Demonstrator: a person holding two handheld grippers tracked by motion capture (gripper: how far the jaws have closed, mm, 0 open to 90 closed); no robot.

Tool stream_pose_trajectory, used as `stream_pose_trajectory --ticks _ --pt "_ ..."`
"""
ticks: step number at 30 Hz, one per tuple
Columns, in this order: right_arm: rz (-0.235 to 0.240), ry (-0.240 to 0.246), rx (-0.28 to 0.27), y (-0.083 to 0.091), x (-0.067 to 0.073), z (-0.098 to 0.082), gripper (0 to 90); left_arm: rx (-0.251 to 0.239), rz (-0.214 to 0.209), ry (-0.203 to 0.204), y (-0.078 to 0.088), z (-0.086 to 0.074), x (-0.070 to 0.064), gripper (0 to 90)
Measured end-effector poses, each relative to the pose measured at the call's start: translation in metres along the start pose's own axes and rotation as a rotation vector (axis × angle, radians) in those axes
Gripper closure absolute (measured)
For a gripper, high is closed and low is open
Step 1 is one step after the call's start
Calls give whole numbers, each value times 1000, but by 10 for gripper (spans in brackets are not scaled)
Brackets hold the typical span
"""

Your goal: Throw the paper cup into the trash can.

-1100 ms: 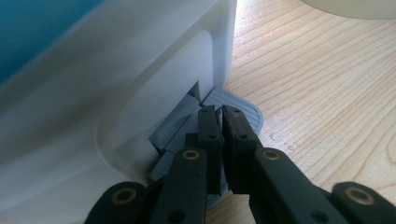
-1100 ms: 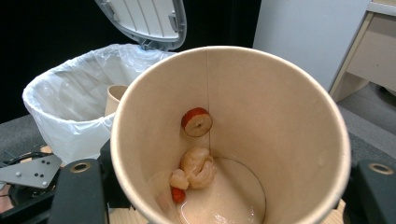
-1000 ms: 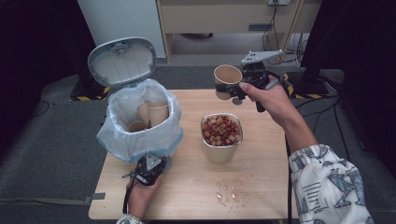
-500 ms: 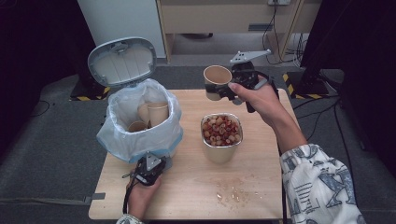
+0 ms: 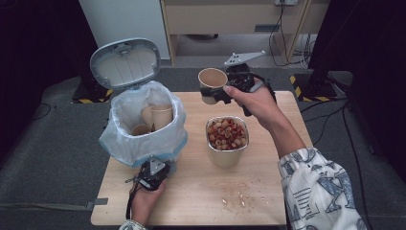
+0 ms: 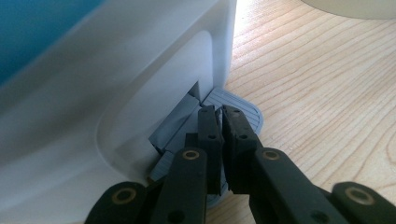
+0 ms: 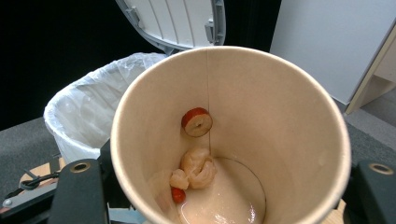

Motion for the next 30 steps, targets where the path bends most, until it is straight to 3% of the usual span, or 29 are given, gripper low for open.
stream_pose_trajectory --ticks 30 --pt "30 3 14 -34 24 16 289 0 1 -1 0 0 0 855"
Point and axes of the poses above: each handheld gripper's, and its own axes: y roughly backward along the jaws, z roughly out of its top, x roughly to its left, the point moved 1 cm from there along -y, roughly forward along the jaws, and after that the axes turned 1 degree about z, right-handed, at the moved point
